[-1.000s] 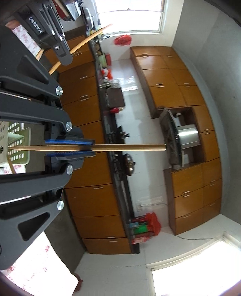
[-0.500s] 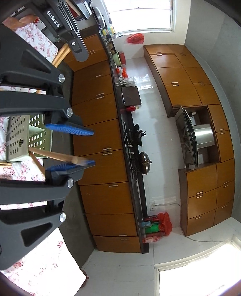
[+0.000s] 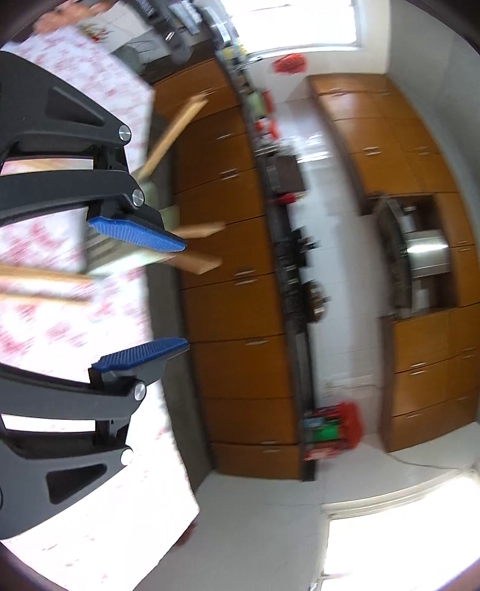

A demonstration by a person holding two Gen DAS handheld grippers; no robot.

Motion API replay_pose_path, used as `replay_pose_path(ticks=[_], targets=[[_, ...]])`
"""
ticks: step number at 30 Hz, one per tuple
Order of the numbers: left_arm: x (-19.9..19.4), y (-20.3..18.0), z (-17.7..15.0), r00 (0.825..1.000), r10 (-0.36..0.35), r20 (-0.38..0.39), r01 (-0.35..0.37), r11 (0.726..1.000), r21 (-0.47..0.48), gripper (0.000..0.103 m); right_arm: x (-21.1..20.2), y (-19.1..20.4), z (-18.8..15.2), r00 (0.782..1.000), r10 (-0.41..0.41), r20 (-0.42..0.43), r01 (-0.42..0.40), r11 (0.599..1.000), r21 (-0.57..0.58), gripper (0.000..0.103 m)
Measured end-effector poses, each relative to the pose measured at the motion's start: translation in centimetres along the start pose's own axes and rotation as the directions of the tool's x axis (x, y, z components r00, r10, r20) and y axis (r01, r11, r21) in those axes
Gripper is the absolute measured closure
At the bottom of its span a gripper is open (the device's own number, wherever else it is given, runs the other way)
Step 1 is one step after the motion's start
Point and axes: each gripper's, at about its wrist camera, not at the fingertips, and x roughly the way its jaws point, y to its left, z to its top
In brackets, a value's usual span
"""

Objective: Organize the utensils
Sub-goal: 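Grasp a chopstick with the left gripper while the right gripper grasps another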

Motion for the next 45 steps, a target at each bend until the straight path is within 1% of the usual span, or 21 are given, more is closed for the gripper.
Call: replay_pose_path(ticks=[1,2,3,4,6,7,8,9,12,14,15,16,17,20,23,28,30,35,37,40,45], targets=[[0.0,0.6,-1.7,0.999,0.02,-0.036,-0.02,1.0,0.005,0.071,0.6,-0.4,-1.2,0.999,-0.002,-0.054,0.002,1.0,-0.005,0.053],[0.2,1.0,-2.5,0.998,0.029,-0.06,-0.029,1.0,0.008,0.071,1.7,-0.8,-3.0,0.991,0.006,-0.133,-0.007,1.0,-0.002,0.054],[0.5,1.4,-3.7,0.995,0.041,-0.091,-0.04,0.999,0.011,0.071,2.6,-1.0,-4.4,0.98,0.019,-0.199,-0.019,1.0,0.004,0.06],[1.0,2.0,-5.3,0.989,0.055,-0.137,-0.054,0.999,0.011,0.071,3.8,-1.2,-6.3,0.957,0.043,-0.286,-0.038,0.999,0.023,0.067],[1.9,2.7,-7.4,0.976,0.061,-0.21,-0.063,0.998,-0.003,0.071,5.2,-1.2,-9.0,0.924,0.086,-0.374,-0.068,0.996,0.06,0.071],[2.4,3.2,-8.7,0.966,0.056,-0.254,-0.064,0.998,-0.022,0.071,5.7,-1.0,-10.2,0.91,0.095,-0.404,-0.076,0.995,0.065,0.071],[2.8,3.4,-9.7,0.958,0.046,-0.285,-0.061,0.997,-0.042,0.071,6.2,-0.6,-11.2,0.897,0.097,-0.43,-0.079,0.995,0.059,0.071],[3.1,3.6,-10.4,0.951,0.033,-0.308,-0.054,0.997,-0.06,0.071,6.5,-0.2,-11.8,0.891,0.099,-0.442,-0.084,0.995,0.052,0.071],[3.8,4.2,-12.7,0.929,0.005,-0.37,-0.044,0.994,-0.099,0.071,7.3,1.1,-12.9,0.884,0.072,-0.461,-0.08,0.997,0.004,0.071],[4.2,4.1,-13.3,0.92,0.001,-0.392,-0.043,0.994,-0.099,0.071,7.9,1.5,-13.3,0.883,0.03,-0.468,-0.055,0.998,-0.04,0.075],[4.4,3.9,-13.8,0.916,0.0,-0.401,-0.042,0.995,-0.095,0.071,7.9,1.6,-13.4,0.887,0.014,-0.462,-0.046,0.997,-0.058,0.082],[4.6,3.7,-14.5,0.91,-0.003,-0.415,-0.038,0.995,-0.09,0.071,8.0,1.6,-13.4,0.888,-0.008,-0.459,-0.031,0.997,-0.077,0.093],[4.8,3.5,-14.7,0.905,-0.006,-0.424,-0.035,0.995,-0.089,0.071,8.1,1.1,-13.6,0.89,-0.034,-0.455,-0.006,0.996,-0.085,0.095],[5.5,2.8,-15.1,0.892,-0.031,-0.452,-0.015,0.995,-0.099,0.074,8.4,-0.4,-13.5,0.892,-0.058,-0.449,0.04,0.998,-0.05,0.095],[6.1,2.2,-15.7,0.881,-0.033,-0.472,-0.01,0.996,-0.087,0.079,8.5,-0.9,-13.6,0.893,-0.056,-0.447,0.041,0.998,-0.045,0.095],[6.9,1.1,-16.6,0.866,0.014,-0.5,-0.03,0.999,-0.023,0.086,8.1,-0.6,-14.1,0.898,-0.073,-0.435,0.042,0.996,-0.08,0.095],[7.1,0.8,-16.9,0.863,0.021,-0.505,-0.031,0.999,-0.011,0.086,8.1,-0.5,-14.2,0.899,-0.073,-0.432,0.041,0.996,-0.083,0.095],[7.2,0.4,-17.1,0.868,0.055,-0.493,-0.047,0.999,0.027,0.087,7.2,-0.7,-14.5,0.898,-0.053,-0.438,0.018,0.996,-0.083,0.094],[7.3,0.5,-17.1,0.869,0.071,-0.49,-0.06,0.997,0.038,0.094,7.0,-0.5,-14.5,0.899,-0.054,-0.435,0.014,0.995,-0.095,0.094],[7.9,1.6,-16.6,0.866,0.081,-0.494,-0.077,0.997,0.029,0.095,7.2,-0.5,-14.4,0.899,-0.055,-0.435,0.009,0.994,-0.106,0.095],[9.2,4.6,-15.7,0.857,0.148,-0.493,-0.153,0.988,0.032,0.094,8.3,-1.6,-13.7,0.901,-0.095,-0.424,0.067,0.994,-0.081,0.095]])
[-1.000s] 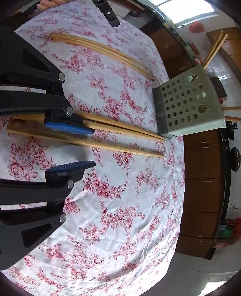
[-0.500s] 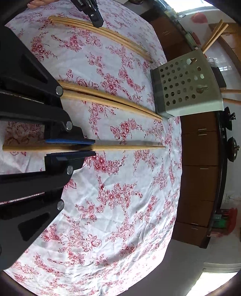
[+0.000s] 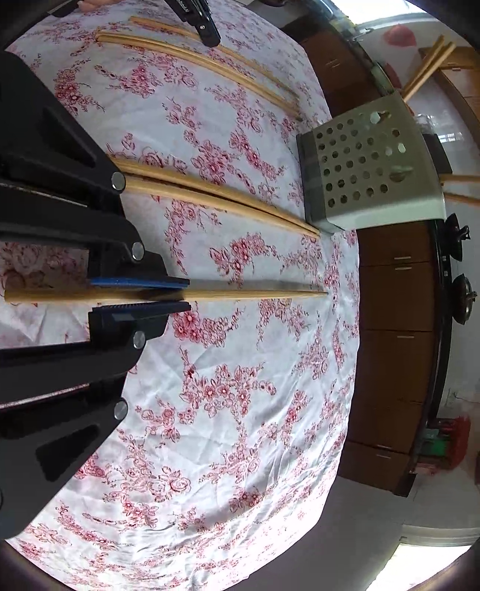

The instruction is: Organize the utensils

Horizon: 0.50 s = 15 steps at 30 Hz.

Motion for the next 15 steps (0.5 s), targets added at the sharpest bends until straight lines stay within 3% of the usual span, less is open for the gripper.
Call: replay_pose_path(ticks=[4,15], targets=[[0.6,1.4,0.7,1.0,0.012,0.006,-0.012,1.0,-0.016,0.091,0.7,-0.4,0.7,1.0,-0.006,-0.004,0.006,1.0,0.015,0.095],[0.5,2.1,0.6,0.999,-0.036,0.023,0.037,0.998,-0.044,0.091,0.8,-0.2,0.6,1.0,-0.019,0.014,0.019,1.0,0.005,0.094]])
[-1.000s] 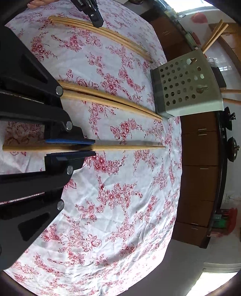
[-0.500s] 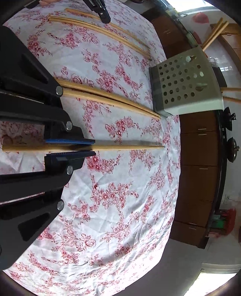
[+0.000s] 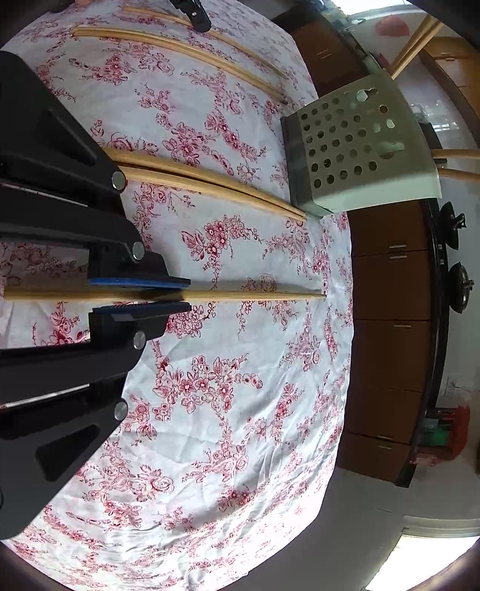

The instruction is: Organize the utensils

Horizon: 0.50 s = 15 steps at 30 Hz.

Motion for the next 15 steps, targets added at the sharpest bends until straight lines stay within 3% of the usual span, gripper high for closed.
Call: replay_pose_path(ticks=[15], targets=[[0.12,-0.23,0.01,1.0,0.005,-0.001,-0.005,1.0,0.008,0.091,-0.05,-0.02,0.03,1.0,0.018,0.0,-0.018,1.0,0.02,0.094]])
